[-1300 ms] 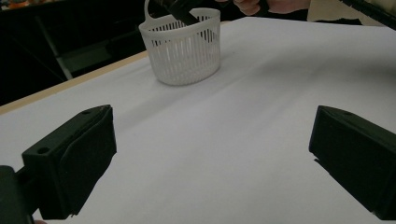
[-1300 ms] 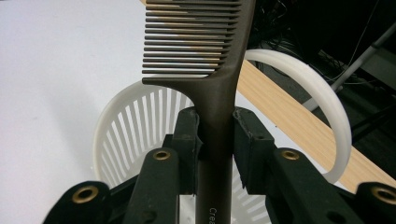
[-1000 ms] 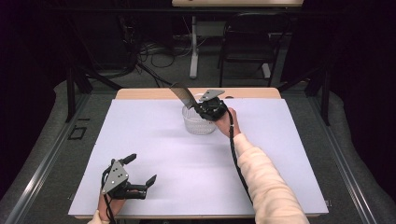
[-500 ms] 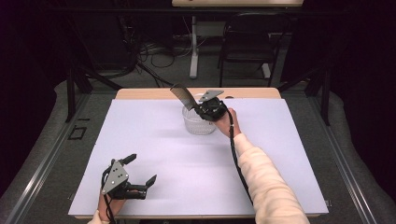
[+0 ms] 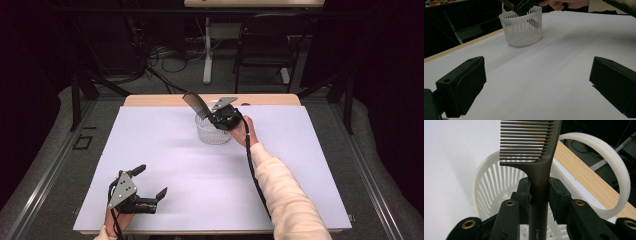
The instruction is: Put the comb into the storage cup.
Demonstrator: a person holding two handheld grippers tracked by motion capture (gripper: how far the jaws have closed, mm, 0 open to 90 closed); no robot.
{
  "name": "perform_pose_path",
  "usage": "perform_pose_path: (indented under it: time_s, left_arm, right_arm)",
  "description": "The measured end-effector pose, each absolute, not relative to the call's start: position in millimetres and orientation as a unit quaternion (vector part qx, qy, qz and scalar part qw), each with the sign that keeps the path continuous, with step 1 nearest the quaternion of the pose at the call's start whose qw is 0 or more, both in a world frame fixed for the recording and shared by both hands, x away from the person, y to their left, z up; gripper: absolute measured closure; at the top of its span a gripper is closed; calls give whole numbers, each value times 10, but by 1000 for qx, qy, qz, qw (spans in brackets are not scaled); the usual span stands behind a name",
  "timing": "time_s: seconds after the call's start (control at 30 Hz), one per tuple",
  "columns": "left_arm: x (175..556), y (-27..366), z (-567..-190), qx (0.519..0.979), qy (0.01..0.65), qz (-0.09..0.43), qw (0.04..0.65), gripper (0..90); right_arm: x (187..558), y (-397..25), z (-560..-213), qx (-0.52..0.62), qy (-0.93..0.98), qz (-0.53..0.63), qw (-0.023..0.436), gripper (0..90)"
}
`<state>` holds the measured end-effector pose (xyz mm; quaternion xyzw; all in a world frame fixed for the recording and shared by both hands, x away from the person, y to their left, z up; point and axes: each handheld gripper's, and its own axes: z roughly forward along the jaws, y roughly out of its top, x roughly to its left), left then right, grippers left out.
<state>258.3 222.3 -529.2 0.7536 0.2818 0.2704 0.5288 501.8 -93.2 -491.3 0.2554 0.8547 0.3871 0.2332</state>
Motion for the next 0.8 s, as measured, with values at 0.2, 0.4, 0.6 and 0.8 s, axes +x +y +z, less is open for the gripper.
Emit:
perform_pose_path:
  time_s: [0.2,0.4,0.6,0.8]
  left_arm:
    - [2583,2223,-5291,754,281,271,528,6]
    - [2583,2222,-5291,754,281,270,528,6]
    - [2580,2222,-5291,754,281,271,529,6]
    - [2580,2215,-5292,754,281,270,529,6]
  right_arm:
    - [5019,-927,-4917,254,856,383,236,715]
    - [5013,-929,-4905,255,856,383,236,707]
    - [4994,-944,-4878,258,860,376,228,680]
    - [4937,-992,-4771,257,866,366,227,570]
